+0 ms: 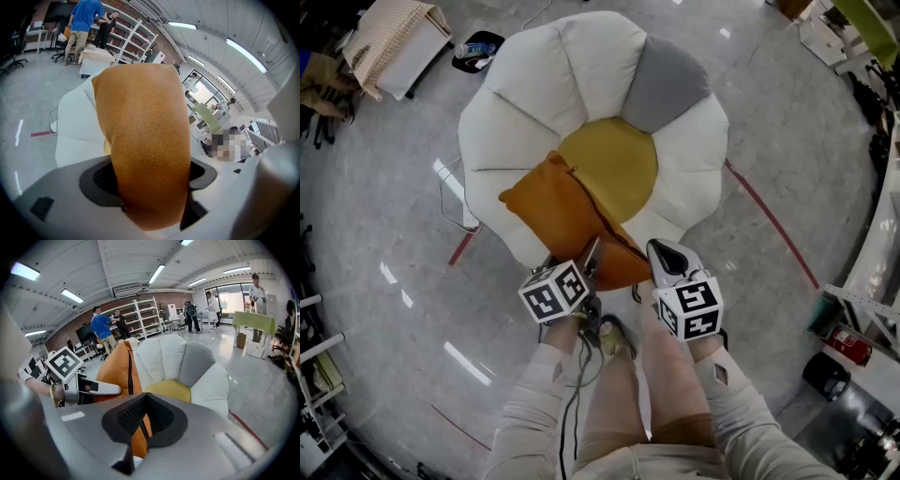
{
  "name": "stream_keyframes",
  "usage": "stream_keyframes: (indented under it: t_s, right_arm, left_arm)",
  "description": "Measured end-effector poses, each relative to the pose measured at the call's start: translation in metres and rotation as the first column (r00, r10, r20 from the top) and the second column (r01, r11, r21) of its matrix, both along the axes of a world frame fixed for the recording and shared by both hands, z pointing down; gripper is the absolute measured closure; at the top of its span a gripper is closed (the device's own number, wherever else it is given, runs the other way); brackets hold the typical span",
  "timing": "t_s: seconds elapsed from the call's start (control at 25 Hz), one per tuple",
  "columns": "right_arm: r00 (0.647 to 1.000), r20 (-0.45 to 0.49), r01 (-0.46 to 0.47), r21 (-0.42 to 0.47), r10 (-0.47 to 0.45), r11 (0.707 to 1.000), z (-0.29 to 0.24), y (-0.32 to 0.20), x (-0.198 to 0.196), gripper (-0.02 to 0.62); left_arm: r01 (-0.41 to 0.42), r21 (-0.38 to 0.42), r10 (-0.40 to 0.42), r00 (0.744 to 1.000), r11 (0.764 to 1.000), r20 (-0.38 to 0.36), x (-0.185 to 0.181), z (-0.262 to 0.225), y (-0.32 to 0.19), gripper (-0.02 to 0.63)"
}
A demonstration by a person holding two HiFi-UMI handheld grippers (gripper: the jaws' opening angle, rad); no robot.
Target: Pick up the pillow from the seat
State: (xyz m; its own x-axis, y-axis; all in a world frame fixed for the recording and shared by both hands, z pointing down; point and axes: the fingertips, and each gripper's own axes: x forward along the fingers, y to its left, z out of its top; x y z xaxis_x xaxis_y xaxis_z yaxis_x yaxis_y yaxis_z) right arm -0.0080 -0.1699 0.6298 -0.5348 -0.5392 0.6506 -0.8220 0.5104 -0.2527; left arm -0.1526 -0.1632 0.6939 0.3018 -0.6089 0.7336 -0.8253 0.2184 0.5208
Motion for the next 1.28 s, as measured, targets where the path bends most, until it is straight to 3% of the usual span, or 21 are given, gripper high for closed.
stream_keyframes:
  t_s: [0.68, 1.28]
  right_arm:
    - [0.997, -0.014, 0.073, 0.091, -0.072, 0.993, -0.123, 0.118, -0.015, 0.597]
    - [0.989, 0.014, 0.143, 0.167, -0.148, 0.976, -0.223, 0.189, -0.026, 0.597]
  left_arm:
    - [-0.081, 0.097, 0.077, 0.996, 0.992, 0.046, -0.001, -0.142, 0.127, 0.223]
    - [0.027, 0.137, -0.032, 0.999, 0.990, 0.033, -0.024, -0.236, 0.224, 0.222]
